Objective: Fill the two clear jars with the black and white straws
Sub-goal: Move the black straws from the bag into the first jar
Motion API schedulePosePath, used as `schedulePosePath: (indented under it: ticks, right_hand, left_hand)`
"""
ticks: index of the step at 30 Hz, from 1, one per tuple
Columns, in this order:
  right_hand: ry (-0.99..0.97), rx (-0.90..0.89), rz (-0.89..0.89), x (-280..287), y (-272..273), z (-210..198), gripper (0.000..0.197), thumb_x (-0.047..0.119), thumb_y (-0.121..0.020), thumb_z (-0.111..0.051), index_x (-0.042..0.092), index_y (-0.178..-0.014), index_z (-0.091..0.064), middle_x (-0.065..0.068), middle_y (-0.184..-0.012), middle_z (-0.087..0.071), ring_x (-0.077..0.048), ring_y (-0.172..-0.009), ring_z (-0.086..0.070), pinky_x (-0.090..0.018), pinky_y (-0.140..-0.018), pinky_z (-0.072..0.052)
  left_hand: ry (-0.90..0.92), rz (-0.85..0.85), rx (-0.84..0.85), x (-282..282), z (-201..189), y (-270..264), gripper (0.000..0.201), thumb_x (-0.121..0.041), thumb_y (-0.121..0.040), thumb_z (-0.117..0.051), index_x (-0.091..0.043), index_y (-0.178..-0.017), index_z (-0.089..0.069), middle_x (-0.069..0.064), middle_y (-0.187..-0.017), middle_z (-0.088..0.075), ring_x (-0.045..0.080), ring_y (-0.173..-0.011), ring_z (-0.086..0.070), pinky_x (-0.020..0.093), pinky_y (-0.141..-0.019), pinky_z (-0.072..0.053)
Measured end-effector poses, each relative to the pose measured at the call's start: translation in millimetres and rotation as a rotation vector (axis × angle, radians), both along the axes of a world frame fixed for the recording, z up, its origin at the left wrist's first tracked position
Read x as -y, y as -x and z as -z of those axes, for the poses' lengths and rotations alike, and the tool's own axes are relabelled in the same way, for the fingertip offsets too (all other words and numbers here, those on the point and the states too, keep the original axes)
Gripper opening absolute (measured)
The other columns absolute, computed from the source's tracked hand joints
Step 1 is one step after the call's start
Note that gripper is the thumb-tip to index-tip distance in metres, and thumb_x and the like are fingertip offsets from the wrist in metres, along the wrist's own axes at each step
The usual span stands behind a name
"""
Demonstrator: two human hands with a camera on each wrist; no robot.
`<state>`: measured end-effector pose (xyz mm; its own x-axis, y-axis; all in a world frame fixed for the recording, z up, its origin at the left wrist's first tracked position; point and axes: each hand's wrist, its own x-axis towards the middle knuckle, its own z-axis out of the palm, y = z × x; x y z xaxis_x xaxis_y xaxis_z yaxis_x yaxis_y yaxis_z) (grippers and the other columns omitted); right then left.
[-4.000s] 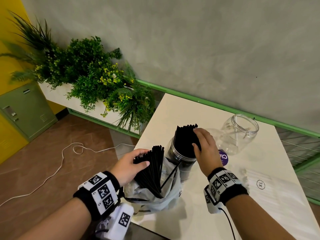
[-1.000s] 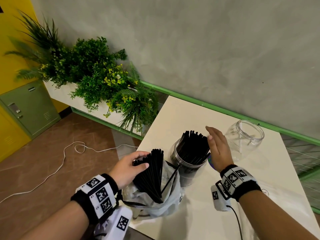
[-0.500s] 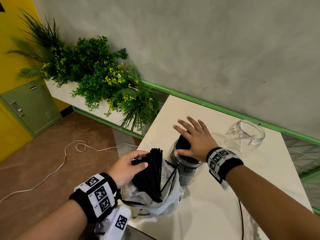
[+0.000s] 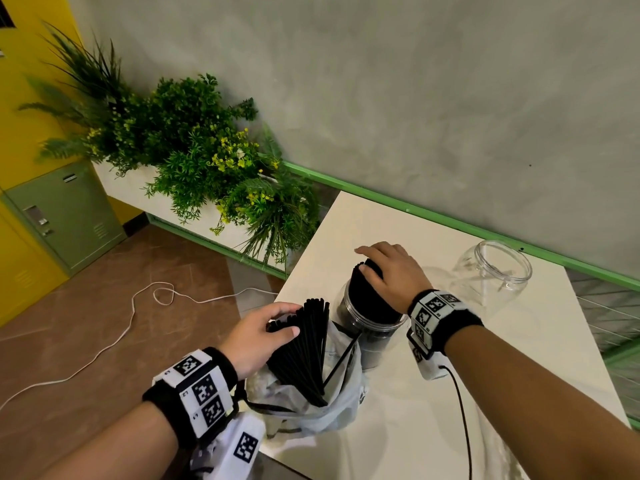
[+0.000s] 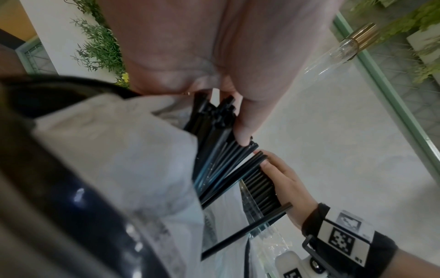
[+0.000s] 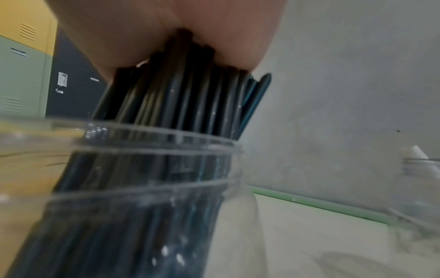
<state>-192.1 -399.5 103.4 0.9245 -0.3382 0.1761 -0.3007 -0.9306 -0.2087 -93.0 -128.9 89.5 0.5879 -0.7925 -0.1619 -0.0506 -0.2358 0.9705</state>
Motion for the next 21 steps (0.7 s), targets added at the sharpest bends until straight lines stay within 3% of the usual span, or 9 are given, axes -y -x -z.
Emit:
schedulePosePath:
  ticks: [3, 6, 8, 10, 12, 14, 17, 19, 21]
  right_hand:
    - [0.089, 0.069, -0.073, 0.0, 2.8, -0.3, 0.047, 0.051, -0.095, -0.024, 0.036, -0.132, -0.05, 0.005, -0.124, -0.055, -0.023, -0.116, -0.043, -0.042, -0.096, -0.039]
    - [0.183, -0.105, -0.163, -1.1, 3.6, 0.2, 0.054, 0.066, -0.088, -0.028, 0.039, -0.13, -0.05, 0.005, -0.126, -0.053, -0.022, -0.118, -0.043, -0.041, -0.098, -0.039]
    - [0.189, -0.136, -0.174, -2.9, 2.6, 1.1, 0.051, 0.064, -0.086, -0.033, 0.033, -0.12, -0.056, 0.003, -0.118, -0.055, -0.023, -0.108, -0.049, -0.041, -0.089, -0.047]
    - [0.139, 0.008, -0.17, -6.8, 0.9, 2.9, 0.041, 0.053, -0.088, -0.039, 0.021, -0.104, -0.059, -0.001, -0.106, -0.055, -0.024, -0.093, -0.052, -0.042, -0.072, -0.051]
    - [0.059, 0.18, -0.111, -8.0, -0.2, 4.9, 0.03, 0.041, -0.089, -0.048, 0.013, -0.098, -0.056, -0.004, -0.102, -0.052, -0.025, -0.091, -0.051, -0.042, -0.065, -0.051]
    - [0.035, 0.235, -0.044, -7.8, -0.8, 5.0, 0.025, 0.032, -0.089, -0.057, 0.012, -0.104, -0.055, -0.006, -0.109, -0.05, -0.026, -0.099, -0.048, -0.044, -0.073, -0.051]
    - [0.135, 0.027, 0.059, -5.0, -3.1, 3.1, 0.042, 0.043, -0.087, -0.057, 0.024, -0.124, -0.051, -0.004, -0.129, -0.047, -0.028, -0.12, -0.041, -0.044, -0.094, -0.044]
    - [0.118, -0.129, 0.122, -5.9, -4.6, 0.3, 0.042, 0.051, -0.09, -0.049, 0.029, -0.125, -0.05, 0.001, -0.128, -0.051, -0.026, -0.117, -0.045, -0.04, -0.091, -0.044]
    - [0.076, -0.131, 0.153, -7.7, -5.1, -1.6, 0.036, 0.052, -0.092, -0.043, 0.027, -0.118, -0.052, 0.004, -0.117, -0.057, -0.023, -0.105, -0.051, -0.036, -0.082, -0.046]
  left_hand:
    - [0.005, -0.003, -0.001, -0.1, 0.8, -0.1, 0.029, -0.006, -0.087, -0.063, -0.025, -0.109, -0.062, -0.005, -0.112, -0.065, 0.001, -0.1, -0.059, 0.005, -0.076, -0.044]
    - [0.006, 0.0, 0.001, -1.0, 0.6, 0.0, 0.029, -0.006, -0.087, -0.063, -0.026, -0.108, -0.062, -0.005, -0.111, -0.065, 0.001, -0.099, -0.059, 0.005, -0.076, -0.044]
    - [0.001, 0.004, 0.002, -1.1, 1.1, -0.3, 0.029, -0.007, -0.087, -0.063, -0.028, -0.107, -0.062, -0.005, -0.112, -0.065, 0.004, -0.101, -0.06, 0.01, -0.08, -0.045]
    - [-0.007, 0.006, 0.001, -1.0, 1.2, -0.5, 0.029, -0.008, -0.087, -0.063, -0.028, -0.108, -0.062, -0.004, -0.113, -0.065, 0.007, -0.103, -0.06, 0.014, -0.083, -0.045]
    - [-0.013, 0.01, 0.002, -1.3, 1.5, -0.8, 0.029, -0.009, -0.088, -0.063, -0.026, -0.111, -0.062, -0.005, -0.113, -0.064, 0.007, -0.105, -0.06, 0.014, -0.082, -0.045]
    - [-0.021, 0.013, 0.017, -1.8, 1.5, -1.8, 0.03, -0.01, -0.088, -0.063, -0.025, -0.113, -0.062, -0.006, -0.114, -0.064, 0.006, -0.105, -0.059, 0.013, -0.082, -0.045]
    - [-0.019, 0.013, 0.017, -2.3, 2.0, -2.4, 0.029, -0.009, -0.088, -0.063, -0.024, -0.113, -0.062, -0.007, -0.113, -0.064, 0.004, -0.104, -0.059, 0.01, -0.079, -0.044]
    - [-0.015, 0.015, 0.016, -1.9, 2.2, -2.7, 0.029, -0.009, -0.088, -0.063, -0.025, -0.112, -0.062, -0.007, -0.112, -0.065, 0.004, -0.104, -0.059, 0.012, -0.08, -0.045]
    - [-0.016, 0.017, 0.019, -1.9, 2.4, -3.1, 0.029, -0.009, -0.088, -0.063, -0.025, -0.112, -0.062, -0.007, -0.113, -0.064, 0.004, -0.104, -0.059, 0.014, -0.082, -0.045]
